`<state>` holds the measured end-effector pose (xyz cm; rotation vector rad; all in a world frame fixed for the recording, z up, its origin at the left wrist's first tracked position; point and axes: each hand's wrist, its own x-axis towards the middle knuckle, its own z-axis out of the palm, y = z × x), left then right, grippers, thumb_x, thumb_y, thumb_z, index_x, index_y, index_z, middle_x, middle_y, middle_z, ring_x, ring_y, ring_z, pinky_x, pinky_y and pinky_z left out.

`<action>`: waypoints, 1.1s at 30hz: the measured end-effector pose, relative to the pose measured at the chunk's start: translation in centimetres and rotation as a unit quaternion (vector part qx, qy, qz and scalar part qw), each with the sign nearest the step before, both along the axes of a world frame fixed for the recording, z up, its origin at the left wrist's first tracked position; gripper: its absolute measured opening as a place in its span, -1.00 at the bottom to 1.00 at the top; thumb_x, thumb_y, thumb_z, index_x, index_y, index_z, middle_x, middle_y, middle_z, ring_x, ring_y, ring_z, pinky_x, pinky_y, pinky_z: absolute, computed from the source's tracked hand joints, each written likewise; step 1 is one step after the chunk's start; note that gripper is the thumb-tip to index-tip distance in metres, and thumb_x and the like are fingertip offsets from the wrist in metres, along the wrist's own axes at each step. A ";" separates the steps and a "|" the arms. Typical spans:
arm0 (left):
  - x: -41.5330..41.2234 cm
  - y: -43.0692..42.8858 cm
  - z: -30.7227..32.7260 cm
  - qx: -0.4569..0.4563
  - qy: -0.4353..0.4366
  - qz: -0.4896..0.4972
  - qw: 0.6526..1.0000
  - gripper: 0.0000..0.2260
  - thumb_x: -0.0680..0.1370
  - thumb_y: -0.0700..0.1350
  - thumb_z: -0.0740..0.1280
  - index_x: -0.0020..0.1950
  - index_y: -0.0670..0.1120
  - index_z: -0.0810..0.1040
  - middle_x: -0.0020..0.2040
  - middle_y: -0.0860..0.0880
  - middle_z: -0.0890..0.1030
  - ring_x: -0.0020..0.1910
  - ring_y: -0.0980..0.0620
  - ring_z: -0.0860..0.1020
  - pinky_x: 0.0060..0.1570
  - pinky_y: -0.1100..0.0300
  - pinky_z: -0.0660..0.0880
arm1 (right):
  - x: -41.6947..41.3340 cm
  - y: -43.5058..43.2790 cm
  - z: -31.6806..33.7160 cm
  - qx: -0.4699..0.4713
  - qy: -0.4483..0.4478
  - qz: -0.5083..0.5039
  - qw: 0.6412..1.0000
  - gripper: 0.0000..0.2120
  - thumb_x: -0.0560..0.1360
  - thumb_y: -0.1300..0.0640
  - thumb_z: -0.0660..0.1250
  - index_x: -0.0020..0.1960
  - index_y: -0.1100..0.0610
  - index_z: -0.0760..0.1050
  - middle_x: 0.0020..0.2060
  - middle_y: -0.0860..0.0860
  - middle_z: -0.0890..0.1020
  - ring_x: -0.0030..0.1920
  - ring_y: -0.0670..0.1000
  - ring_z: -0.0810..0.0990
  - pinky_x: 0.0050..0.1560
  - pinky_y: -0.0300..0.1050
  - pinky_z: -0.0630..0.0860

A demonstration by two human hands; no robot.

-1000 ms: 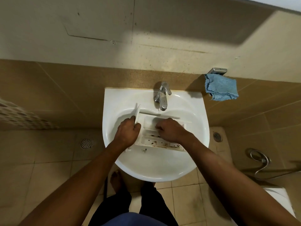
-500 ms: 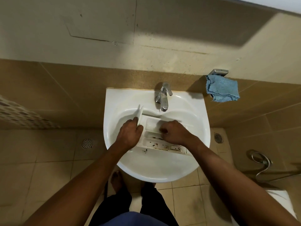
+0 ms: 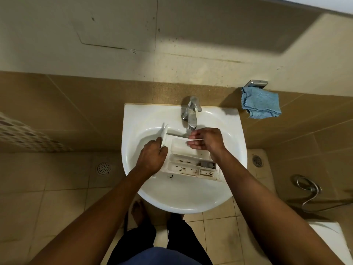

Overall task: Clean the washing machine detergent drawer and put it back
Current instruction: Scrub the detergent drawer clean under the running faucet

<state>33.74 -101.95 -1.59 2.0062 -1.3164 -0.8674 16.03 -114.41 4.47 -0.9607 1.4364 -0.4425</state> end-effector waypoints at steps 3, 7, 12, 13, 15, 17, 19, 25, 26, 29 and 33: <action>0.2 0.1 -0.1 0.000 0.005 0.003 1.000 -0.75 0.68 -0.11 0.21 0.29 -0.14 0.57 0.01 -0.11 0.62 -0.08 0.02 0.49 -0.05 0.14 0.39 | 1.1 -0.8 -0.1 0.078 -0.156 -0.138 0.975 -0.72 0.60 0.44 0.02 0.01 0.41 0.52 -0.10 0.33 0.71 -0.04 0.29 0.75 0.00 0.10 0.71; 0.1 0.3 -0.1 -0.006 0.000 -0.002 1.000 -0.72 0.68 -0.09 0.20 0.33 -0.13 0.55 0.04 -0.13 0.64 -0.07 0.02 0.50 -0.04 0.13 0.41 | 2.8 -2.2 -0.5 0.142 -0.278 -0.172 0.935 -0.59 0.57 0.36 -0.04 0.27 0.54 0.43 -0.04 0.38 0.68 -0.05 0.34 0.74 -0.04 0.13 0.72; 0.0 0.4 0.0 -0.003 0.003 0.004 1.000 -0.72 0.69 -0.07 0.21 0.34 -0.12 0.54 0.03 -0.08 0.60 -0.05 0.02 0.50 0.02 0.05 0.50 | 2.9 -3.6 -0.7 0.180 -0.288 -0.162 0.927 -0.59 0.60 0.22 0.01 0.28 0.45 0.44 -0.14 0.31 0.69 -0.20 0.26 0.74 -0.19 0.12 0.72; -0.1 0.4 0.1 -0.003 -0.001 0.004 1.000 -0.72 0.69 -0.07 0.21 0.34 -0.12 0.54 0.03 -0.08 0.59 -0.05 0.02 0.49 0.04 0.04 0.50 | 2.7 -3.5 -0.6 0.181 -0.266 -0.151 0.935 -0.61 0.60 0.24 0.02 0.25 0.43 0.45 -0.18 0.30 0.70 -0.24 0.23 0.74 -0.21 0.09 0.72; -0.1 0.5 0.1 -0.002 -0.010 0.009 1.000 -0.71 0.69 -0.06 0.20 0.35 -0.14 0.53 0.03 -0.10 0.58 -0.04 0.02 0.48 0.06 0.02 0.51 | 2.3 -3.2 -0.1 0.162 -0.167 -0.106 0.967 -0.66 0.60 0.27 0.03 0.14 0.43 0.49 -0.23 0.29 0.71 -0.24 0.23 0.75 -0.22 0.05 0.72; -0.3 0.5 0.1 0.001 -0.014 0.010 1.000 -0.71 0.69 -0.07 0.20 0.35 -0.16 0.52 0.01 -0.06 0.53 -0.03 0.02 0.46 0.04 0.08 0.46 | 1.4 -2.8 0.4 0.138 -0.068 -0.067 0.986 -0.65 0.58 0.28 0.04 0.07 0.45 0.54 -0.18 0.33 0.72 -0.15 0.29 0.75 -0.19 0.06 0.71; -0.6 0.4 0.2 0.004 -0.019 0.005 1.000 -0.70 0.70 -0.07 0.20 0.36 -0.18 0.50 0.02 -0.09 0.53 -0.02 0.01 0.45 0.02 0.12 0.39 | 0.9 -1.8 0.8 0.145 -0.051 -0.054 0.987 -0.63 0.57 0.28 0.04 0.06 0.48 0.56 -0.09 0.38 0.70 -0.06 0.34 0.74 -0.12 0.08 0.71; -1.1 0.2 -0.1 0.011 -0.032 -0.012 0.999 -0.70 0.69 -0.08 0.21 0.35 -0.20 0.51 0.05 -0.19 0.58 0.02 -0.13 0.53 0.00 0.04 0.42 | 3.5 3.2 0.5 0.110 -0.117 0.037 0.986 -0.64 0.61 0.26 0.11 0.16 0.44 0.59 0.03 0.32 0.72 0.06 0.25 0.74 0.20 0.15 0.65; -1.0 0.3 -0.2 0.013 -0.031 -0.012 0.999 -0.69 0.69 -0.07 0.20 0.35 -0.20 0.50 0.06 -0.20 0.58 0.04 -0.16 0.55 0.01 0.02 0.43 | 3.6 3.4 0.2 0.080 -0.081 0.049 0.992 -0.67 0.60 0.26 0.16 0.12 0.41 0.63 -0.03 0.28 0.74 0.01 0.21 0.75 0.18 0.14 0.66; -0.7 0.4 -0.2 0.020 -0.023 -0.010 1.000 -0.67 0.68 -0.06 0.19 0.37 -0.19 0.50 0.07 -0.20 0.59 0.06 -0.18 0.57 0.04 -0.02 0.48 | 1.4 3.0 -1.4 -0.121 0.146 0.147 0.971 -0.74 0.52 0.23 0.26 -0.19 0.24 0.71 -0.27 0.09 0.74 -0.18 0.06 0.73 0.04 0.03 0.67; -0.4 0.5 0.0 0.022 -0.015 -0.002 1.000 -0.67 0.68 -0.06 0.19 0.39 -0.17 0.49 0.09 -0.19 0.60 0.06 -0.17 0.57 0.05 -0.01 0.48 | 0.6 4.1 -2.7 -0.238 0.193 0.281 0.909 -0.79 0.56 0.21 0.29 -0.17 0.18 0.67 -0.19 -0.01 0.72 -0.12 -0.01 0.64 -0.02 -0.11 0.51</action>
